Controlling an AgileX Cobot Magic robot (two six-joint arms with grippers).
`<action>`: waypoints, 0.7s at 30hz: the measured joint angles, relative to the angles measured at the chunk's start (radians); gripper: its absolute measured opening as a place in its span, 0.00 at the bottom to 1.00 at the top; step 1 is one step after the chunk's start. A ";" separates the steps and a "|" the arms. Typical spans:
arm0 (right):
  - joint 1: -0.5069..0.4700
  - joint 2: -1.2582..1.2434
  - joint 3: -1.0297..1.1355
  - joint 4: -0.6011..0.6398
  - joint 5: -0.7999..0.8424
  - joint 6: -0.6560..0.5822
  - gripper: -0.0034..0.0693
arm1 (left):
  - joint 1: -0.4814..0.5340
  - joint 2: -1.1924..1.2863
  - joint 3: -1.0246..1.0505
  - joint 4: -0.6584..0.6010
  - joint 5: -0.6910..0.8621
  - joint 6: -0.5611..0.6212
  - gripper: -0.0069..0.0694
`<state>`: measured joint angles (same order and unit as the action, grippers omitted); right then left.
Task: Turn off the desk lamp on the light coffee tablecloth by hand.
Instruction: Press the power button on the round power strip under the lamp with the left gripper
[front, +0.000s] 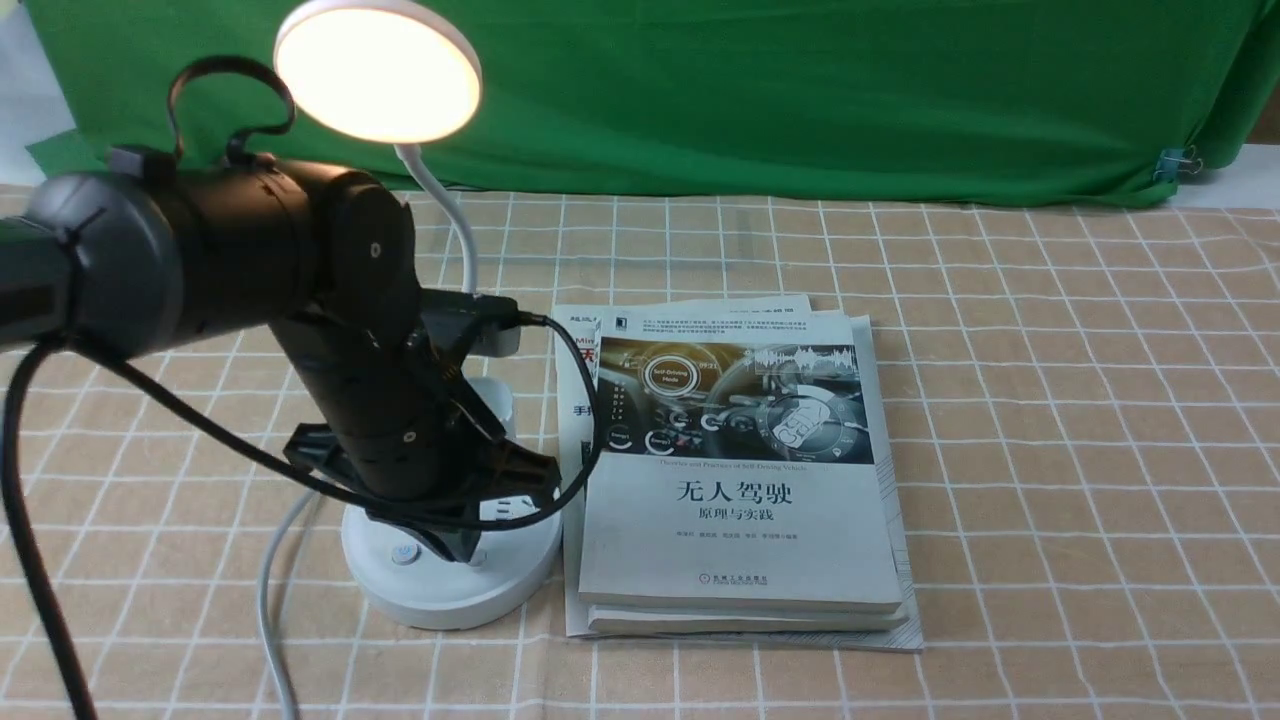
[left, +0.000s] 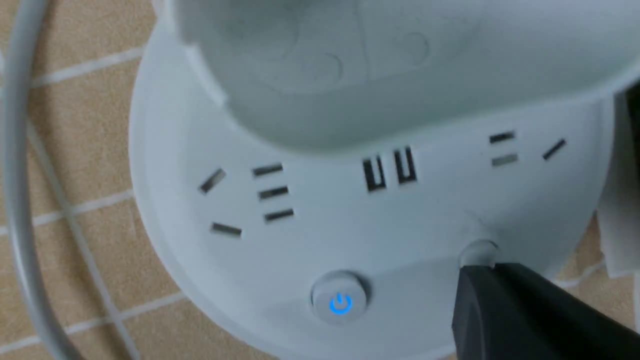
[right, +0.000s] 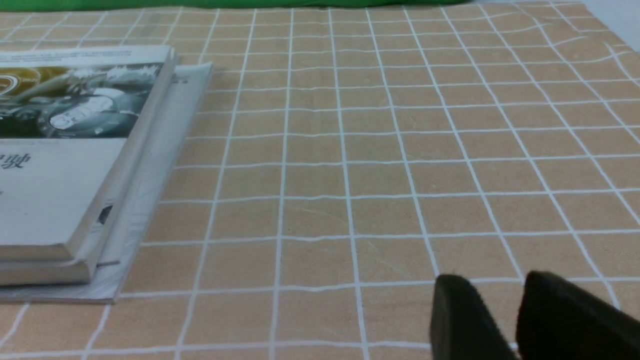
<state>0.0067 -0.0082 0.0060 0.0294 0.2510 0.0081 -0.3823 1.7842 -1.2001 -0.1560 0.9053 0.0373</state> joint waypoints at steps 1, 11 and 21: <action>0.000 0.000 0.000 0.000 0.000 0.000 0.38 | 0.000 0.014 0.000 0.001 -0.005 0.000 0.08; 0.000 0.000 0.000 0.000 0.000 0.000 0.38 | 0.000 0.021 -0.011 0.029 -0.009 0.003 0.08; 0.000 0.000 0.000 0.000 0.000 0.000 0.38 | -0.004 -0.018 -0.009 -0.021 -0.033 0.028 0.08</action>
<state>0.0067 -0.0082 0.0060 0.0294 0.2510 0.0081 -0.3859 1.7659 -1.2092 -0.1767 0.8719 0.0648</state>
